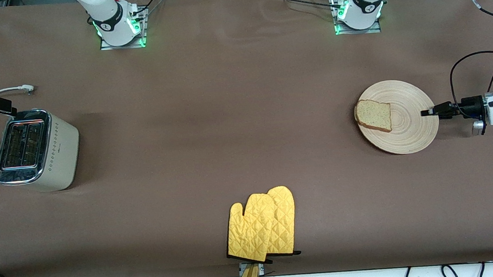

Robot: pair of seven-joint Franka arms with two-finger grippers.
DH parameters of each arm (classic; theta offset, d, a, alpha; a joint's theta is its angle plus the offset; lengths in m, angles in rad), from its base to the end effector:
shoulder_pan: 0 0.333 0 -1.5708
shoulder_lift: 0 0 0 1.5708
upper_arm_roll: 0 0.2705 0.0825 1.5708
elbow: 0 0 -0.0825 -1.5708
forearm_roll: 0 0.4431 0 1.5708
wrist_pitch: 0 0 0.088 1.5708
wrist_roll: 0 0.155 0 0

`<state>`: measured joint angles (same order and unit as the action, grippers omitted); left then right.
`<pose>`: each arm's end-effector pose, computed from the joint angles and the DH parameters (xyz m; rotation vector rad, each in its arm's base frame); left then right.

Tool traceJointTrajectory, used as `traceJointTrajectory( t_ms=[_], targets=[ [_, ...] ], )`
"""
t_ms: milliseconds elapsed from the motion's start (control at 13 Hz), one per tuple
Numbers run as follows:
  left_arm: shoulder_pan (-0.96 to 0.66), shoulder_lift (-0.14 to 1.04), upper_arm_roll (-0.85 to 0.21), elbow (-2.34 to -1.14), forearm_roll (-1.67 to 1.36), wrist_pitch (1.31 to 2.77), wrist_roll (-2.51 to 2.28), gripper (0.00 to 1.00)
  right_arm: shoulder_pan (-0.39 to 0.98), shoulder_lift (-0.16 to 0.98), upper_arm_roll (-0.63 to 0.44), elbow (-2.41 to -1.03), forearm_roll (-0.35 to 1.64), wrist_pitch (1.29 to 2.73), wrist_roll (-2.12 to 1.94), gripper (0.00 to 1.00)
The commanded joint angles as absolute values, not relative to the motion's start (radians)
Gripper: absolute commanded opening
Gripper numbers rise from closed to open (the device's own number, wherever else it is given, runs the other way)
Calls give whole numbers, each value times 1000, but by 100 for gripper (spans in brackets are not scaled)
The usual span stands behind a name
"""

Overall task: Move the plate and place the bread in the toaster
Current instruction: 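Lower the left gripper to the wooden plate rim and grasp it, then slide the wooden plate with the left gripper toward the toaster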

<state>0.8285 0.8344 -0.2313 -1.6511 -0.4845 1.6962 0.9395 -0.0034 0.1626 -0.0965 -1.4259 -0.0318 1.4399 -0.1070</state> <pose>0.5153 0.2533 0.0148 2.1610 -0.0782 -0.1349 0.6303 -0.0651 0.4955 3.1007 0.0084 -0.2360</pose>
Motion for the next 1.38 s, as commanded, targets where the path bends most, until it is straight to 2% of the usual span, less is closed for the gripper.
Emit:
traceJointTrajectory(
  t_ms=[0,690,997,1304],
  targets=[
    [821,831,-236,-1660,-544,1691,982,0,-11,166,-91,-1411,-38,1433,-100,100],
    [738,833,-250,-1657,-739,1605,953,0,-11,166,-91,-1411,-38,1433,-100,100],
    [614,833,-245,-1657,-839,1601,945,0,-9,166,-91,-1411,-35,1434,-98,100],
    [390,767,-126,-1677,-915,1598,922,0,-3,166,-87,-1416,-14,1460,-86,100]
  ],
)
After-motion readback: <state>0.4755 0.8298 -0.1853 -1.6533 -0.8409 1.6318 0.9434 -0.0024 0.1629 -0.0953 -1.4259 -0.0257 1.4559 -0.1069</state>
